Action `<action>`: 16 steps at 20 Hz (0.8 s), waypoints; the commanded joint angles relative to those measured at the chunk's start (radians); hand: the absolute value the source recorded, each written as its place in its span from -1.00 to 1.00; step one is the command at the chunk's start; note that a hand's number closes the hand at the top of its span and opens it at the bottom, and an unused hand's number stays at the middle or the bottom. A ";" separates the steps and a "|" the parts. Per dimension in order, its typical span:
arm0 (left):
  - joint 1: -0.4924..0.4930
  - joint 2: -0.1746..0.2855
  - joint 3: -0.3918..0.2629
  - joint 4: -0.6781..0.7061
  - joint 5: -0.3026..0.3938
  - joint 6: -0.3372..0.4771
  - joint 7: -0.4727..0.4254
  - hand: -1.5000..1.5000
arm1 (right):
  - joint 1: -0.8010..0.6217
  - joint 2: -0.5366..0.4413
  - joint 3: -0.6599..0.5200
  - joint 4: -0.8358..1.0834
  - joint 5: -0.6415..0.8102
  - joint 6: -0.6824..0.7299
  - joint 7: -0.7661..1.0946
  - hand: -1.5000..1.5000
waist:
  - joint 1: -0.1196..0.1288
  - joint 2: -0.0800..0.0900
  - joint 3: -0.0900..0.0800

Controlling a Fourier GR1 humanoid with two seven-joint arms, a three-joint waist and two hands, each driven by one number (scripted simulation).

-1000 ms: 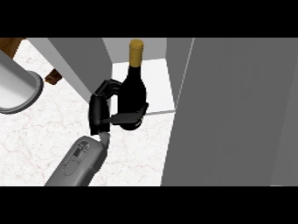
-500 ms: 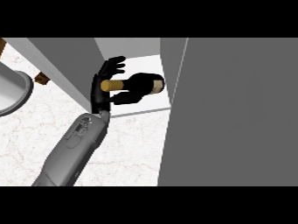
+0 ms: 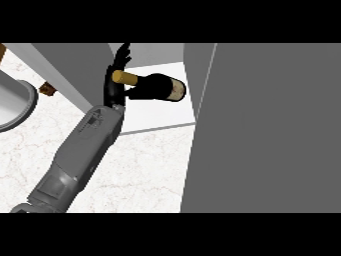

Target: Pick up the wine, place it into the cabinet and close the cabinet

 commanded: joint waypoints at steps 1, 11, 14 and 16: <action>-0.090 0.037 0.065 0.090 0.038 -0.090 -0.053 -1.00 | 0.032 -0.018 0.003 -0.124 -0.037 0.008 0.032 -1.00 | -0.008 0.012 -0.007; -0.199 -0.030 0.177 0.170 0.154 -0.319 -0.204 1.00 | 0.072 -0.044 -0.003 -0.148 -0.035 0.015 0.037 -1.00 | 0.024 0.000 -0.006; -0.237 -0.063 0.189 0.202 0.165 -0.369 -0.236 1.00 | 0.080 -0.057 -0.061 -0.167 -0.059 0.007 0.054 -1.00 | 0.044 -0.004 -0.004; -0.271 -0.047 0.202 0.226 0.172 -0.405 -0.222 -1.00 | 0.118 -0.072 -0.027 -0.189 -0.039 0.007 0.055 -1.00 | 0.050 -0.012 -0.004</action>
